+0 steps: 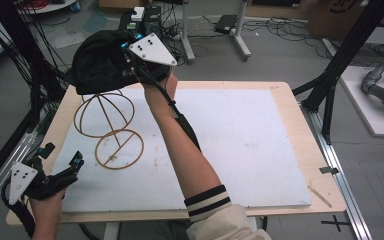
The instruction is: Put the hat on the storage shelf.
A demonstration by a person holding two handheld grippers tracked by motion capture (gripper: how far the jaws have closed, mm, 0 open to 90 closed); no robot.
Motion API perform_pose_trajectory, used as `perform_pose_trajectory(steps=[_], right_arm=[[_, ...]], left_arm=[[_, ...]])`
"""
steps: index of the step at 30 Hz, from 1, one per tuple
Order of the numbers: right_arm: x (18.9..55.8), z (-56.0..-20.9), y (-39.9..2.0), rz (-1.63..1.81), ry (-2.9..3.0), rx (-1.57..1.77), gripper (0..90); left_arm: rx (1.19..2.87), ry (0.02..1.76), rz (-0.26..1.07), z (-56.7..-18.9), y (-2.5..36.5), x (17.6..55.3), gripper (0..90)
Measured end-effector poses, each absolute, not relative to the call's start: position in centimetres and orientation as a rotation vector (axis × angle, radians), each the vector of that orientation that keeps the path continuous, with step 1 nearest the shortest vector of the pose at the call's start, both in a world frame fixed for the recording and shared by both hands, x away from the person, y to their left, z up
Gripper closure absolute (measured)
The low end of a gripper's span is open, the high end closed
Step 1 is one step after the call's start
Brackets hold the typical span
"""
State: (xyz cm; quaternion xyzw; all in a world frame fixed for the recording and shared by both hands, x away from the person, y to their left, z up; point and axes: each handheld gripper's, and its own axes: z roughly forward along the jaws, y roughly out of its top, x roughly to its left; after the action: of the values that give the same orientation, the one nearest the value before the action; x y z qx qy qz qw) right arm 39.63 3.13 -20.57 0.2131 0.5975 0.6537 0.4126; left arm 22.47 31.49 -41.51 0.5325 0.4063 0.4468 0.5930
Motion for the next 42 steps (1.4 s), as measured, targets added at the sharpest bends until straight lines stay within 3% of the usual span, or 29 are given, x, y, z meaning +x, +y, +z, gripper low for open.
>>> perform_pose_trajectory(steps=[42], right_arm=[[38.2, -26.4, 7.5, 1.571, 1.689, 0.437, 77.3]], left_arm=[[1.233, 0.946, 1.042, -41.5, 31.7, 22.5, 12.2]])
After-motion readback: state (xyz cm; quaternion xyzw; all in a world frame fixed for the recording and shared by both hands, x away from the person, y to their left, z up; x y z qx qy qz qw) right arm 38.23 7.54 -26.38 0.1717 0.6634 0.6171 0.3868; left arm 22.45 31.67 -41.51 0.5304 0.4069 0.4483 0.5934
